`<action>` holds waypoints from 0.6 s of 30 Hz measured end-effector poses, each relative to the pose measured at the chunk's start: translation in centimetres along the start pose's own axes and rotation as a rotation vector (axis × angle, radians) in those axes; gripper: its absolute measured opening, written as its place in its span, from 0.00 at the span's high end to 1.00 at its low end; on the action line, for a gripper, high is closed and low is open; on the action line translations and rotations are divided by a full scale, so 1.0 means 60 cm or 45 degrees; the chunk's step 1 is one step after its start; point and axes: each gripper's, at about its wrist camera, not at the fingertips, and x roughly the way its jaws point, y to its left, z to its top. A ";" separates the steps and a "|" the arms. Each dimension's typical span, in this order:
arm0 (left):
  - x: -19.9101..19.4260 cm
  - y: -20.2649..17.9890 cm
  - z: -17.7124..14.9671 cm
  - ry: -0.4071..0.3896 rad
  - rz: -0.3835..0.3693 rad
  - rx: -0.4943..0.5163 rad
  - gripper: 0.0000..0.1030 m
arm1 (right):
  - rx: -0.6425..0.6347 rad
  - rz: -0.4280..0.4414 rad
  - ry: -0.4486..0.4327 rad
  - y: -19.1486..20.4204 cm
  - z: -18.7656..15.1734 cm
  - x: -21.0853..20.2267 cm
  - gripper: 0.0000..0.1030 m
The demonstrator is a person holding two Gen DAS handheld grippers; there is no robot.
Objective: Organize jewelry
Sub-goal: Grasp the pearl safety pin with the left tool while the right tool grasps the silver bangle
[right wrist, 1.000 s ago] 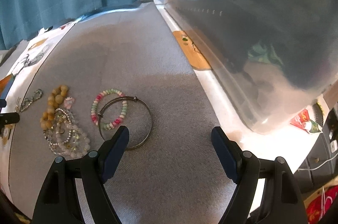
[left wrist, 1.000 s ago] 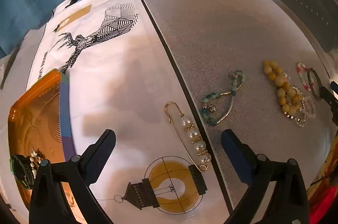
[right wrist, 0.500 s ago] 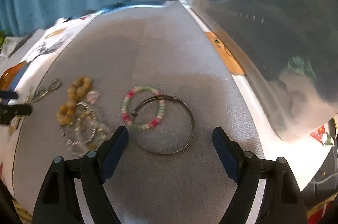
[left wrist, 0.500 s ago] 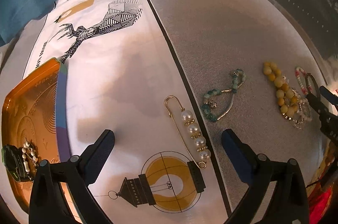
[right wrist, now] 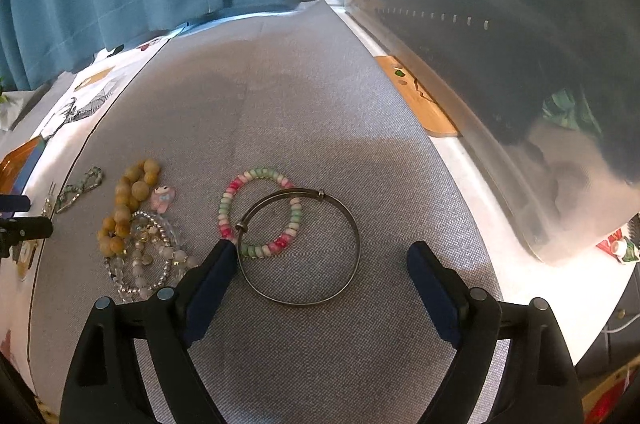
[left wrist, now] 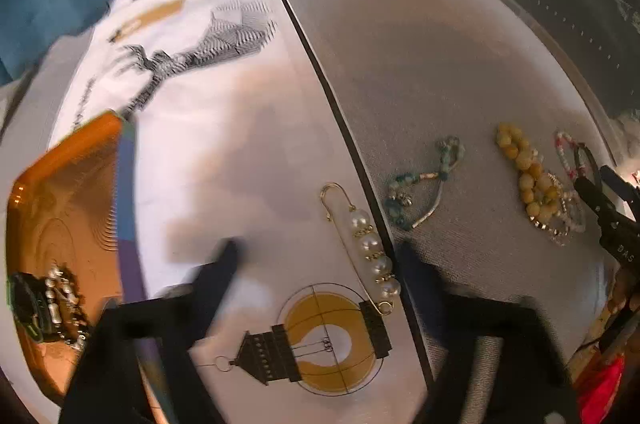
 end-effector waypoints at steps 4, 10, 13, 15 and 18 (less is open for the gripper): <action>-0.027 0.007 0.003 -0.014 -0.165 -0.032 0.91 | -0.036 0.044 -0.038 0.006 -0.007 -0.015 0.42; -0.072 -0.007 0.007 -0.134 -0.142 0.027 0.91 | -0.059 0.018 -0.175 0.015 -0.008 -0.055 0.42; -0.084 -0.008 0.010 -0.152 -0.138 0.022 0.91 | -0.036 0.021 -0.193 0.011 -0.001 -0.070 0.42; -0.092 -0.008 0.011 -0.159 -0.139 0.016 0.91 | -0.030 0.016 -0.202 0.010 0.002 -0.080 0.42; -0.103 -0.003 0.011 -0.174 -0.140 0.000 0.91 | -0.013 0.012 -0.213 0.008 0.006 -0.096 0.42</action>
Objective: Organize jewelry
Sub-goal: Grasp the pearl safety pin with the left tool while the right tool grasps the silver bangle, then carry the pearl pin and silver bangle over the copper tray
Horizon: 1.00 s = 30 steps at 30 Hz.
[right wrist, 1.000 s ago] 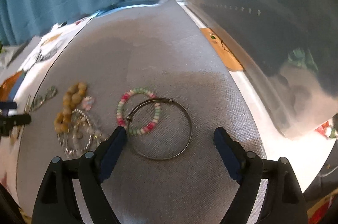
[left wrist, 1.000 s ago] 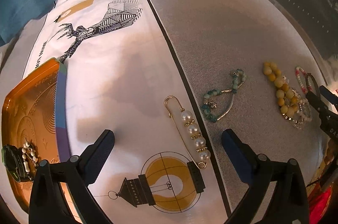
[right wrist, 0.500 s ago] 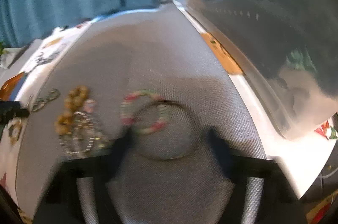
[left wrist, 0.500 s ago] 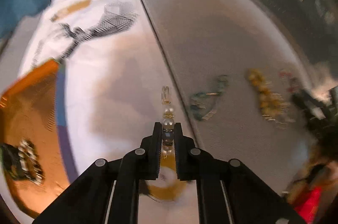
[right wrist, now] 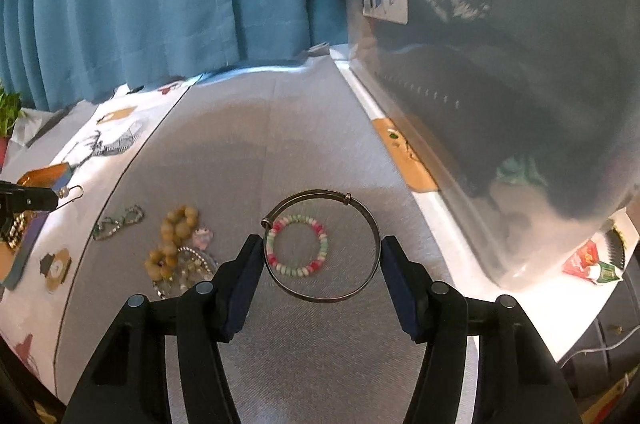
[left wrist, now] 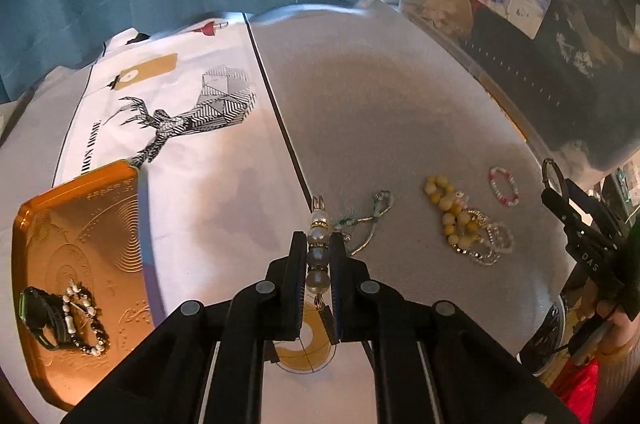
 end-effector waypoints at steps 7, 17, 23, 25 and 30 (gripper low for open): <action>-0.062 0.019 -0.001 -0.057 0.014 -0.034 0.91 | 0.019 0.010 -0.024 0.013 0.018 -0.044 0.42; -0.178 0.064 -0.036 -0.171 0.040 -0.088 0.91 | -0.030 0.062 -0.085 0.089 0.029 -0.130 0.42; -0.241 0.104 -0.069 -0.225 0.063 -0.133 0.91 | -0.080 0.119 -0.110 0.156 0.023 -0.184 0.42; -0.261 0.122 -0.084 -0.243 0.079 -0.149 0.91 | -0.094 0.146 -0.108 0.182 0.021 -0.196 0.42; -0.296 0.169 -0.113 -0.267 0.115 -0.198 0.91 | -0.149 0.221 -0.114 0.261 0.018 -0.219 0.42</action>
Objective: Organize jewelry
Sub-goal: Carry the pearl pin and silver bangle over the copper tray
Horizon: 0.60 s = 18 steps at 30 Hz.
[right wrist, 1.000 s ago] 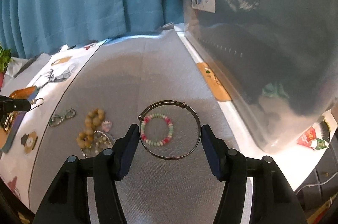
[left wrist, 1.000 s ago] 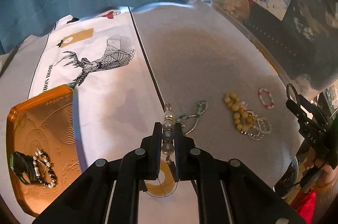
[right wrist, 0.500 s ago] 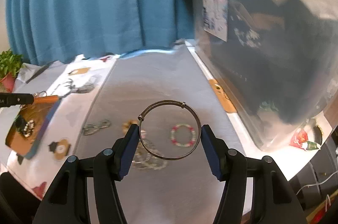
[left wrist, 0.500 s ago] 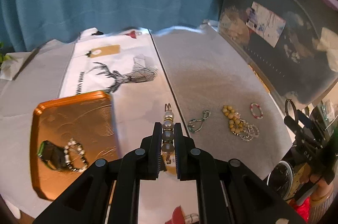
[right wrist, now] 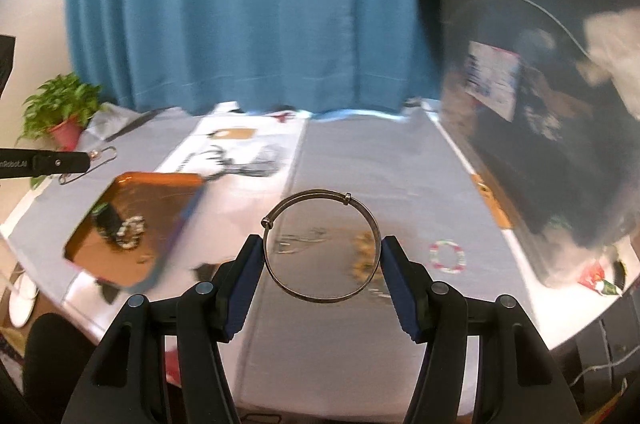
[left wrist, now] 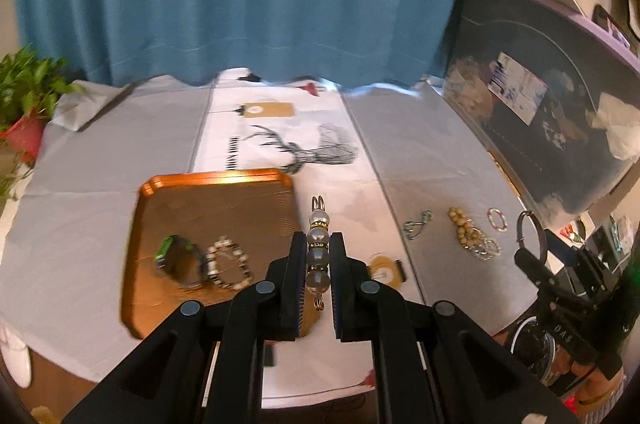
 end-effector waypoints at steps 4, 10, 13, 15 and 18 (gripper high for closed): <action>-0.020 0.051 -0.013 -0.019 0.048 -0.036 0.91 | -0.045 0.082 0.005 0.071 0.007 0.001 0.42; -0.025 0.125 -0.029 -0.024 0.113 -0.080 0.91 | -0.144 0.180 0.004 0.180 0.019 0.012 0.42; -0.016 0.158 -0.033 -0.017 0.132 -0.104 0.91 | -0.174 0.219 0.012 0.219 0.026 0.026 0.42; -0.007 0.183 -0.033 -0.007 0.136 -0.126 0.91 | -0.195 0.241 0.023 0.248 0.031 0.042 0.42; 0.013 0.217 -0.032 0.012 0.144 -0.154 0.91 | -0.209 0.261 0.045 0.280 0.036 0.068 0.42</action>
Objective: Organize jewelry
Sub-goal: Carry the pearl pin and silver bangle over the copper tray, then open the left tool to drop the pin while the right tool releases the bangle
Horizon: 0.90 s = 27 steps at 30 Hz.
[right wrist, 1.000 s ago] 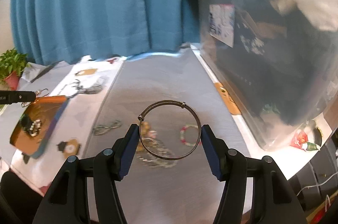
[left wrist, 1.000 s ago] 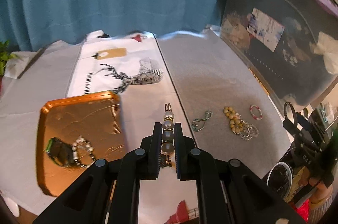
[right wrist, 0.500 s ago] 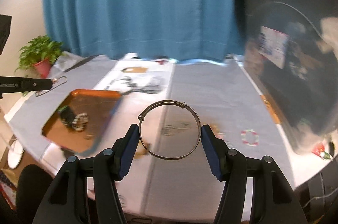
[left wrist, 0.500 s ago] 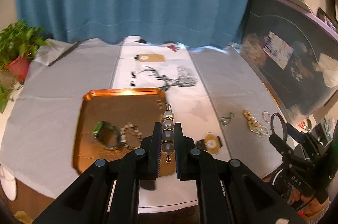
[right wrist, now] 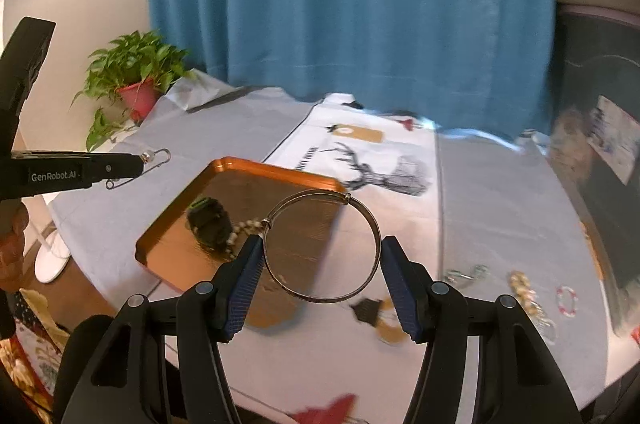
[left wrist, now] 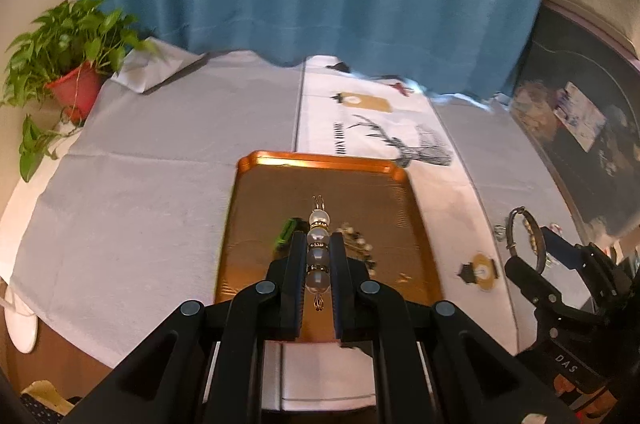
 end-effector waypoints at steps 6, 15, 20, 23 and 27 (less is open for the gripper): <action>0.055 0.031 0.014 0.036 0.010 -0.018 0.91 | -0.027 0.056 0.063 0.037 0.017 0.082 0.42; 0.133 0.051 0.027 0.100 0.007 -0.041 0.91 | -0.059 0.095 0.120 0.060 0.027 0.178 0.42; 0.163 0.055 0.028 0.127 0.022 -0.046 0.91 | -0.065 0.108 0.148 0.059 0.025 0.215 0.41; 0.177 0.052 0.029 0.124 0.051 -0.024 0.91 | -0.061 0.111 0.167 0.057 0.024 0.234 0.41; 0.182 0.042 0.034 0.116 0.165 0.044 0.03 | -0.061 0.074 0.234 0.057 0.025 0.260 0.35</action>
